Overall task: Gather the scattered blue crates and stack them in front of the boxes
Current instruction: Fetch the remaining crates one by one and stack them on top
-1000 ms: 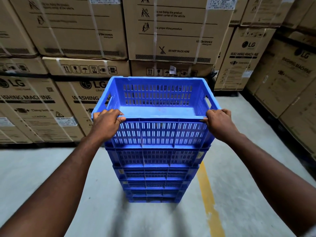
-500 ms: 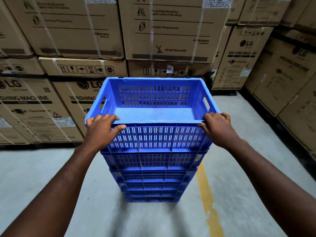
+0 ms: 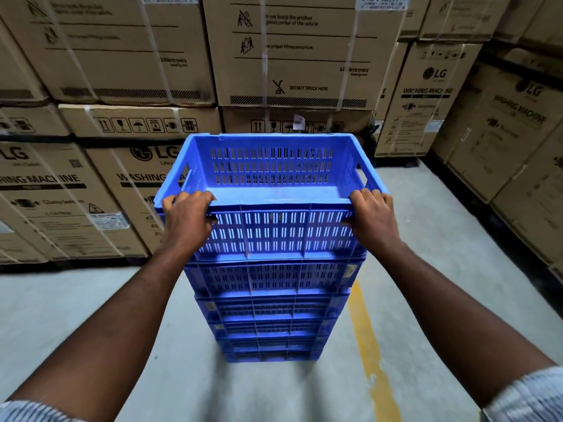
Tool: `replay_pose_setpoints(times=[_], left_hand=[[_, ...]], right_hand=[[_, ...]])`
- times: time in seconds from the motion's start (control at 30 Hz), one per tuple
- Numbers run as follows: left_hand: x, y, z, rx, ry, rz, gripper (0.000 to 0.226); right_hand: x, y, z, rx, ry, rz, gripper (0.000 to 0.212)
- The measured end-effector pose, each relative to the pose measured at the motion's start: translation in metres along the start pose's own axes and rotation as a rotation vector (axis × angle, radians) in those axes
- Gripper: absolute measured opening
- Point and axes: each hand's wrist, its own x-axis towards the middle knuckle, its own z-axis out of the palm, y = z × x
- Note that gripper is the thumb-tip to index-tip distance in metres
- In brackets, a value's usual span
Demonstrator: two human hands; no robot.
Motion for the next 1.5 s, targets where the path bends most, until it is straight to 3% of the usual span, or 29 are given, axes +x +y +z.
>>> replay_pose_setpoints(times=[0.17,0.3,0.77,1.03,1.23,1.5], left_hand=[[0.004,0.002,-0.004,-0.026,-0.002,0.015,0.031],[-0.005,-0.005,-0.005,-0.064,0.012,0.051,0.043],[-0.014,-0.014,-0.013,-0.154,-0.047,0.088,0.041],[-0.044,0.014,0.001,-0.115,0.048,0.056,0.063],[-0.039,0.019,-0.001,-0.138,0.041,0.007,0.056],[-0.050,0.027,-0.008,-0.151,0.011,0.013,0.062]], right_hand=[[0.005,0.000,-0.001,-0.004,-0.041,0.003,0.047],[0.000,-0.002,-0.006,0.019,-0.025,-0.015,0.038],[-0.013,-0.005,-0.020,0.089,-0.058,-0.032,0.032],[-0.043,-0.035,0.003,-0.017,0.018,0.115,0.073],[-0.045,-0.038,0.001,-0.007,0.010,0.139,0.073],[-0.047,-0.023,0.001,0.024,-0.020,0.076,0.078]])
